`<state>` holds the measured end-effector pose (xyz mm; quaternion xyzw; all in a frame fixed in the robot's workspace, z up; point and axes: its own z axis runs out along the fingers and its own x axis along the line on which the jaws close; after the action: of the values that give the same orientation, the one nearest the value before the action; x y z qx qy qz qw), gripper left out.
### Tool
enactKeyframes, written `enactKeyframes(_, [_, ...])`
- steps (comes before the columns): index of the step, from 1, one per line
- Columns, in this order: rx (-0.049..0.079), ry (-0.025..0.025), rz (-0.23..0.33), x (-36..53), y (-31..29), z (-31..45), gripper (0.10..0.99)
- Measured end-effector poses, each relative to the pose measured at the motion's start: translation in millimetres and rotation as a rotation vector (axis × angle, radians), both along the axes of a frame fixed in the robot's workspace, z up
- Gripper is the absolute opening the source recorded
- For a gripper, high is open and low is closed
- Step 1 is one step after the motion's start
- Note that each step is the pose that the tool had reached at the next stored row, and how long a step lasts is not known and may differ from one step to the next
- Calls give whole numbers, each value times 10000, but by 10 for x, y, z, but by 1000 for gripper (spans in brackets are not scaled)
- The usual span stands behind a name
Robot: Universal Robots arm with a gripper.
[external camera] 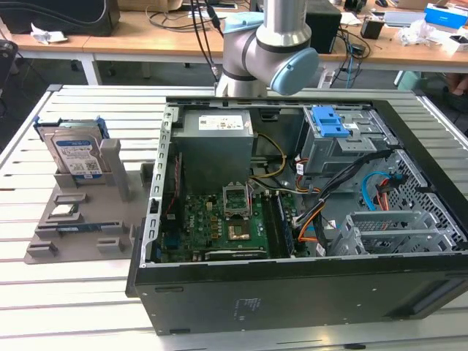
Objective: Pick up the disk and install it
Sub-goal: 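Pick up the disk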
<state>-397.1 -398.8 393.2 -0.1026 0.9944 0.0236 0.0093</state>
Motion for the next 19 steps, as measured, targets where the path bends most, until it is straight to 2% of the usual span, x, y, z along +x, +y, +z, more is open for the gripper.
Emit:
enactKeyframes(5, [0,0,1020,0,0,0,102])
enactKeyframes(10, [0,1,1651,0,0,0,102])
enactKeyframes(19, [0,0,3114,0,0,0,102])
